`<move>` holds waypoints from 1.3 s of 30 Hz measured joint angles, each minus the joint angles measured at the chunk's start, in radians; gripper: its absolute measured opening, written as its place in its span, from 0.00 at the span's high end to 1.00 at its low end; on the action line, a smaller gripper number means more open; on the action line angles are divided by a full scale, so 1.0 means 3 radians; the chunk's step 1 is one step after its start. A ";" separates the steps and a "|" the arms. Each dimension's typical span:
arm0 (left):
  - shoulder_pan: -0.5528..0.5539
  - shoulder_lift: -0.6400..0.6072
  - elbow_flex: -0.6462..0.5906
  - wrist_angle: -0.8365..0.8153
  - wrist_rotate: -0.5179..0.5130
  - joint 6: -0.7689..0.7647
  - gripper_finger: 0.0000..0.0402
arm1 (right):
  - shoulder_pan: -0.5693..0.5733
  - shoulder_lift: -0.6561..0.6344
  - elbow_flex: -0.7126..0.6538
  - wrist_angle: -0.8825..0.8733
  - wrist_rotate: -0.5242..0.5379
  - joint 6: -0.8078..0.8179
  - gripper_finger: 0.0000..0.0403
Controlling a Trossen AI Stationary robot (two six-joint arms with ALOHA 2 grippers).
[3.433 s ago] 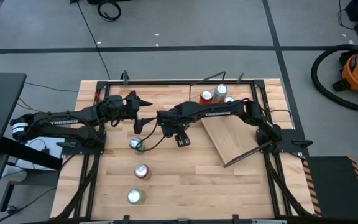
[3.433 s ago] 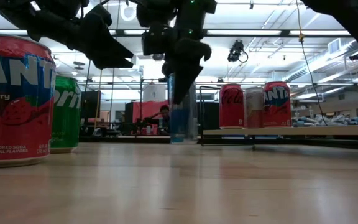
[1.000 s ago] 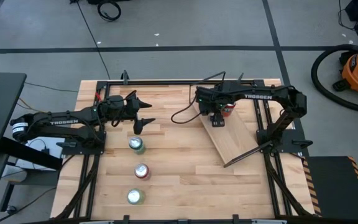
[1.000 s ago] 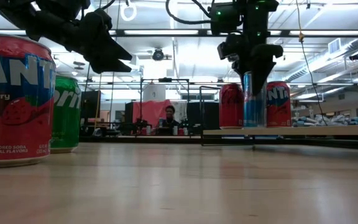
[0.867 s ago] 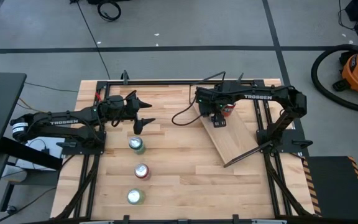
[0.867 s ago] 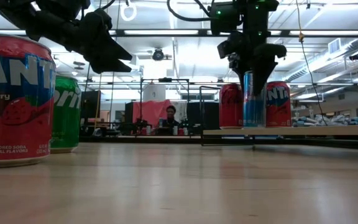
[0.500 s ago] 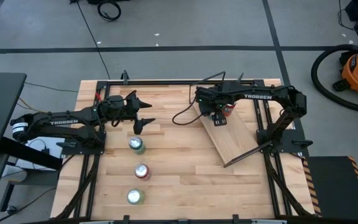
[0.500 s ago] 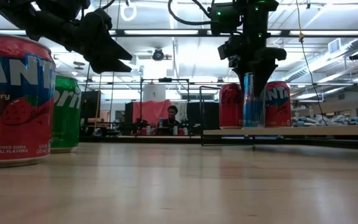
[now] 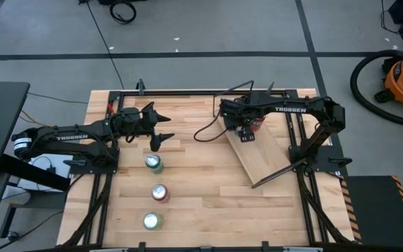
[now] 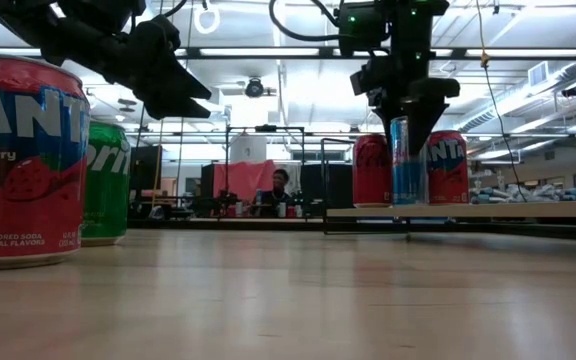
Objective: Place canned beverage on shelf
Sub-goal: Put the green soda can on the shelf
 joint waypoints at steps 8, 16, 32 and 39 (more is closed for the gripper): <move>0.0000 0.0000 0.0000 0.0000 -0.0001 0.0000 0.12 | 0.0076 0.0000 0.0000 -0.0038 0.0033 0.0162 0.12; 0.0000 0.0000 0.0000 -0.0001 0.0000 -0.0001 0.12 | 0.0133 -0.0007 0.0258 -0.0133 0.0029 0.0314 0.12; 0.0000 0.0000 0.0000 -0.0002 0.0000 0.0003 0.12 | 0.0271 -0.0013 0.0753 -0.0153 0.0018 0.0353 0.12; 0.0000 0.0000 0.0000 -0.0001 -0.0001 0.0003 0.12 | 0.0430 -0.0011 0.0786 0.0060 -0.0050 0.0297 0.12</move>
